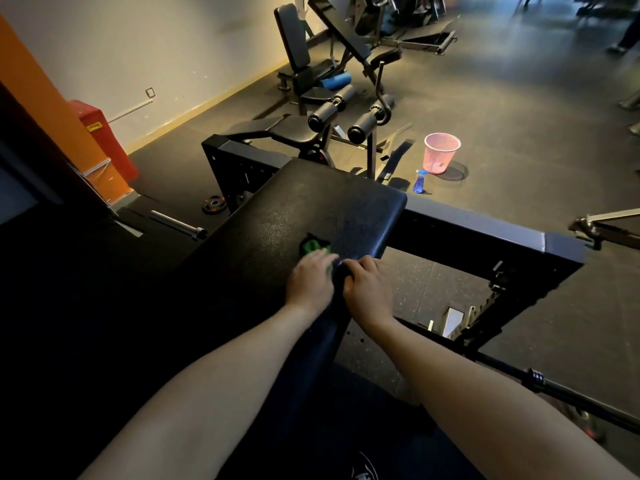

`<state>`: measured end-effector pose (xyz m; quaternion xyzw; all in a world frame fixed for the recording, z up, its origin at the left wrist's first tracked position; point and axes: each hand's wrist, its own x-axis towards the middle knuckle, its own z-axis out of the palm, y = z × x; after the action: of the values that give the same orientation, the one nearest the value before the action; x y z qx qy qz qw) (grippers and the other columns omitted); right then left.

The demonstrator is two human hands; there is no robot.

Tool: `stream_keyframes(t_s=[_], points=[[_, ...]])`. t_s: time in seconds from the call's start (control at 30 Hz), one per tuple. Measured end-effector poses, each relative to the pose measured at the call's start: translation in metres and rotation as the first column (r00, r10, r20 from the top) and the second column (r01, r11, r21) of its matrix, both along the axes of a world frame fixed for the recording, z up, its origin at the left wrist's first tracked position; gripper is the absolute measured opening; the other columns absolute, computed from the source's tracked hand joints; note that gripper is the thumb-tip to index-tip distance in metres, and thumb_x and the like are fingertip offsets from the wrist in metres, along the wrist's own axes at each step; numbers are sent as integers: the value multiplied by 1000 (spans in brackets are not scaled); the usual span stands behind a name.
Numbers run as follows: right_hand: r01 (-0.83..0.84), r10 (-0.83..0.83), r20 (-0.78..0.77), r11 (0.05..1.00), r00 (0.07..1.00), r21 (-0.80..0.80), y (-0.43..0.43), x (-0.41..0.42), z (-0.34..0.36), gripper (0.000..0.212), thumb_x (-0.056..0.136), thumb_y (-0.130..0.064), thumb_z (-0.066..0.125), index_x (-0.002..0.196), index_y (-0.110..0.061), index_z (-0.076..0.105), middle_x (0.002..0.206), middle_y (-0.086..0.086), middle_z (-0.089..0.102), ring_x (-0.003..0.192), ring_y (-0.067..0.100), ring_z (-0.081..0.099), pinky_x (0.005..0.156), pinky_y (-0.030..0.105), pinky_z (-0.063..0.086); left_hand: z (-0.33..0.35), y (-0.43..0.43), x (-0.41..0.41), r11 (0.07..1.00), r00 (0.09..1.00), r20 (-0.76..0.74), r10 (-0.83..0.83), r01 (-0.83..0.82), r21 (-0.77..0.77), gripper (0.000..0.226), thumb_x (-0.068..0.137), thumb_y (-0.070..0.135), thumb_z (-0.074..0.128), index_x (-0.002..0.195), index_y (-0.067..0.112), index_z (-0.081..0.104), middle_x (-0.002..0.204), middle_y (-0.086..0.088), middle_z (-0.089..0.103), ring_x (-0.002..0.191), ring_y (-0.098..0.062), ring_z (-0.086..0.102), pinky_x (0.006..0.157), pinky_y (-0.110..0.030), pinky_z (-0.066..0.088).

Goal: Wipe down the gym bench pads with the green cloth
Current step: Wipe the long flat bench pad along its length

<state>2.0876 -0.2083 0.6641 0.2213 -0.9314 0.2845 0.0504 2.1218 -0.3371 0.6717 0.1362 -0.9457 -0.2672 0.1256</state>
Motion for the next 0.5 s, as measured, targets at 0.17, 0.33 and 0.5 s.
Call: stream_keyframes(t_s=[0.17, 0.33, 0.5], points=[[2, -2, 3, 984, 1000, -180, 13, 2, -18, 24, 94, -11, 55, 112, -11, 71, 105, 3, 64, 107, 23, 52, 90, 33, 43, 1, 21, 19, 985, 983, -67, -169, 170, 18, 38, 101, 15, 48, 137, 19, 61, 140, 2, 60, 132, -13, 52, 112, -32, 40], [-20, 38, 76, 973, 996, -229, 13, -5, -17, 29, 96, -14, 53, 121, -13, 68, 111, 0, 61, 113, 17, 45, 100, 32, 40, -4, -5, 21, 972, 971, -68, -231, 227, -60, 41, 98, 8, 52, 138, 18, 59, 148, -3, 53, 140, -19, 44, 118, -40, 36], [-46, 60, 75, 983, 995, -175, 13, -14, -16, 29, 96, -20, 51, 119, -17, 68, 107, -3, 58, 112, 16, 44, 100, 32, 40, 2, -30, 6, 969, 971, -12, 238, -236, 72, 40, 103, 11, 47, 141, 13, 56, 153, -12, 46, 145, -26, 37, 121, -37, 28]])
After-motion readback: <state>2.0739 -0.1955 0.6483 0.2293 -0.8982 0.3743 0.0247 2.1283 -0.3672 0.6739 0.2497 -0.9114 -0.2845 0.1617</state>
